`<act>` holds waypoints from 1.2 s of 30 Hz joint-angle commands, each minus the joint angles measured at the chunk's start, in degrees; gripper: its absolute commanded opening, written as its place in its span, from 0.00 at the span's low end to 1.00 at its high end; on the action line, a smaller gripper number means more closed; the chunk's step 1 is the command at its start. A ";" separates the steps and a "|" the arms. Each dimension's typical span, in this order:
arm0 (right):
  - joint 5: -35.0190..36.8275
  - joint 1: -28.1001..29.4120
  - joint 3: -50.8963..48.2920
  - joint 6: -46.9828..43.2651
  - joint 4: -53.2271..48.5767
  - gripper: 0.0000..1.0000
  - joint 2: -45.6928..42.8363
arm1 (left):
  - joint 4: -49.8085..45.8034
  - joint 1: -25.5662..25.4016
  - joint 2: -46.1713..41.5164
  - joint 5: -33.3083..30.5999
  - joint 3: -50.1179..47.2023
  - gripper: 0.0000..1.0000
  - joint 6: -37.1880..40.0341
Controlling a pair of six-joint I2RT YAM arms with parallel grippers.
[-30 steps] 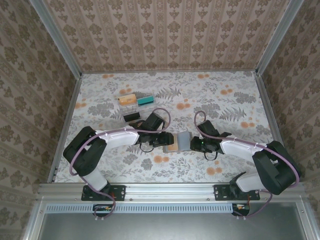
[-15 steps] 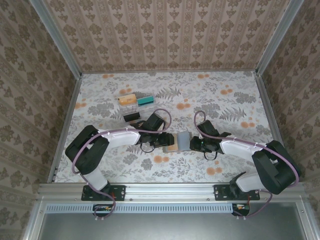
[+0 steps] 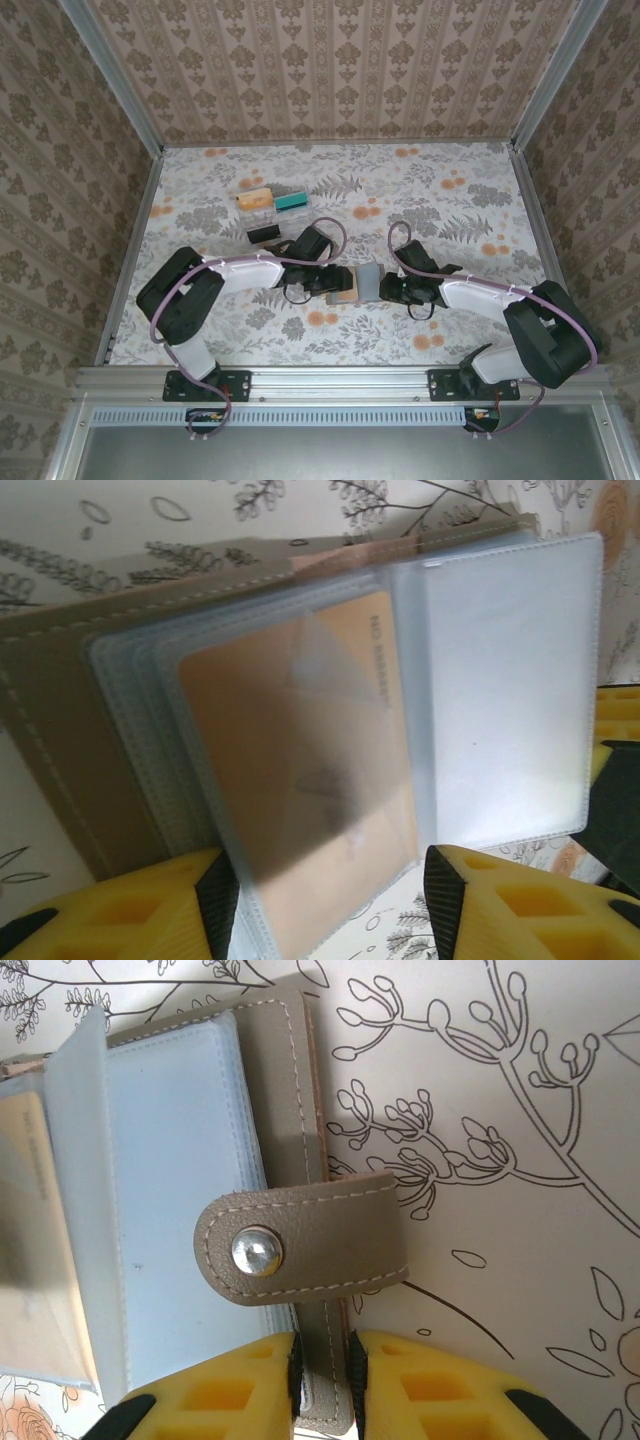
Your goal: Take the credit cards out of the card holder
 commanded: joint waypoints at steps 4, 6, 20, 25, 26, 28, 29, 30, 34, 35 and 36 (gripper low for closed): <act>-1.51 0.36 -0.50 0.52 0.79 0.24 1.94 | 0.79 -1.34 0.57 2.42 4.11 0.57 2.45; -1.56 0.30 -0.59 0.59 0.92 0.24 1.91 | 0.77 -1.60 0.13 2.66 4.86 0.57 2.85; 2.40 0.06 -1.11 0.97 -2.03 0.26 -1.95 | -0.50 -3.66 4.06 7.72 12.87 0.57 5.34; 5.76 -1.49 -2.21 1.29 -4.95 0.26 -6.43 | -0.72 -3.53 3.28 7.07 12.30 0.57 5.67; 6.65 -1.98 -2.43 1.40 -5.80 0.27 -7.60 | -0.85 -3.43 3.32 7.16 12.32 0.57 5.74; 6.73 -2.87 -2.48 1.04 -6.41 0.27 -9.37 | -1.23 -3.21 3.07 6.63 12.12 0.57 5.71; 6.38 -3.14 -2.29 0.60 -6.70 0.28 -10.02 | -1.39 -3.04 2.57 5.64 11.60 0.57 5.54; 5.89 -3.36 -1.84 0.13 -6.87 0.28 -10.50 | -1.51 -2.80 1.92 4.36 10.91 0.57 5.17; 2.12 -3.30 0.59 -1.84 -6.53 0.26 -9.98 | 0.76 -0.69 -0.30 2.17 6.37 0.52 1.68; 1.25 -3.20 1.30 -2.21 -6.29 0.25 -9.56 | 1.43 -0.22 -0.73 1.83 5.36 0.50 0.55; 0.67 -3.04 2.04 -2.57 -6.06 0.24 -9.01 | 2.18 0.01 -1.00 1.51 4.45 0.49 -0.41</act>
